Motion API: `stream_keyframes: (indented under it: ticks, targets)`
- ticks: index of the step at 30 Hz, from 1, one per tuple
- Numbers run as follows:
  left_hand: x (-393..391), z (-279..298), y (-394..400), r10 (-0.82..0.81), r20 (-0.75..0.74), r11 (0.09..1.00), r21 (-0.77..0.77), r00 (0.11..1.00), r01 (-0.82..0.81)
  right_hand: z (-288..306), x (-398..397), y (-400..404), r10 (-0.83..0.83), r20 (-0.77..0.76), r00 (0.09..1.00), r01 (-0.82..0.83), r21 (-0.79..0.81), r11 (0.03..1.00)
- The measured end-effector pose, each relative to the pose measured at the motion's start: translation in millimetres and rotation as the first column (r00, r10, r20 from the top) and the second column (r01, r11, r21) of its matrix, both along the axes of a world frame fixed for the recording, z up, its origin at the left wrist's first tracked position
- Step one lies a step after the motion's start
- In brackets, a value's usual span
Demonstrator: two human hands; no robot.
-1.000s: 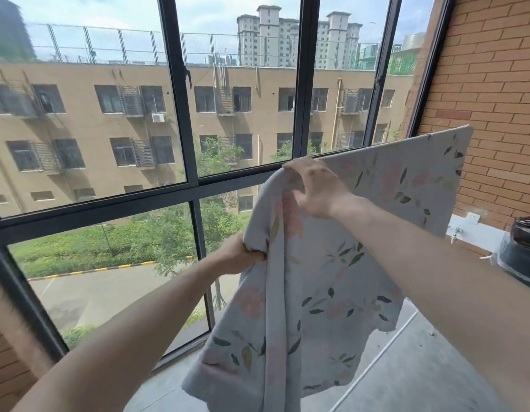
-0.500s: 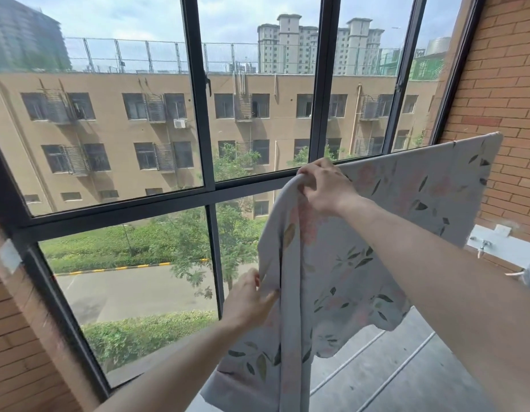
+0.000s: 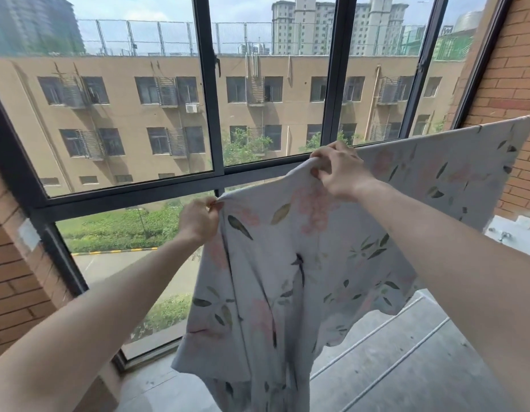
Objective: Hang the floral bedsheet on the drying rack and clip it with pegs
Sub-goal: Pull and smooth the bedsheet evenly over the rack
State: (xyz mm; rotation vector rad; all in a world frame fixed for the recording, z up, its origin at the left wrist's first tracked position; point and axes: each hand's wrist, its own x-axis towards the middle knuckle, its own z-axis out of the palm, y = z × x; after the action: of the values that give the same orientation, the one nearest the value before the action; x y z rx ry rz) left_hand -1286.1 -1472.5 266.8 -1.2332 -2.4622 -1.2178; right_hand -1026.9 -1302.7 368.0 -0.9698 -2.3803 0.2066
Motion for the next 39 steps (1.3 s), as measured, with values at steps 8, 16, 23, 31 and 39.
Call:
stream_keyframes:
  ticks: [8, 16, 23, 31, 39]
  targets:
    - [-10, 3, 69, 0.036, 0.38, 0.999, -0.004, 0.924, -0.037, -2, -3, -4, 0.002, 0.025, 1.0, -0.002, 0.006, 1.0]
    - [-7, -17, 77, -0.142, 0.506, 0.925, -0.238, 0.851, 0.296, 7, -2, -1, 0.001, 0.025, 1.0, -0.002, 0.016, 1.0]
    - [34, 13, 32, -0.54, 0.383, 0.823, 0.054, 0.75, 0.565, -2, -9, -4, -0.02, -0.036, 0.999, 0.019, -0.026, 0.999]
    - [48, 11, 23, -0.586, 0.056, 0.808, -0.036, 0.809, 0.588, -18, -13, -3, -0.013, -0.114, 0.993, 0.012, -0.007, 1.0]
    - [39, 11, 35, -0.47, 0.082, 0.86, 0.266, 0.879, 0.435, -20, -24, -4, -0.018, -0.123, 0.992, 0.018, -0.007, 1.0]
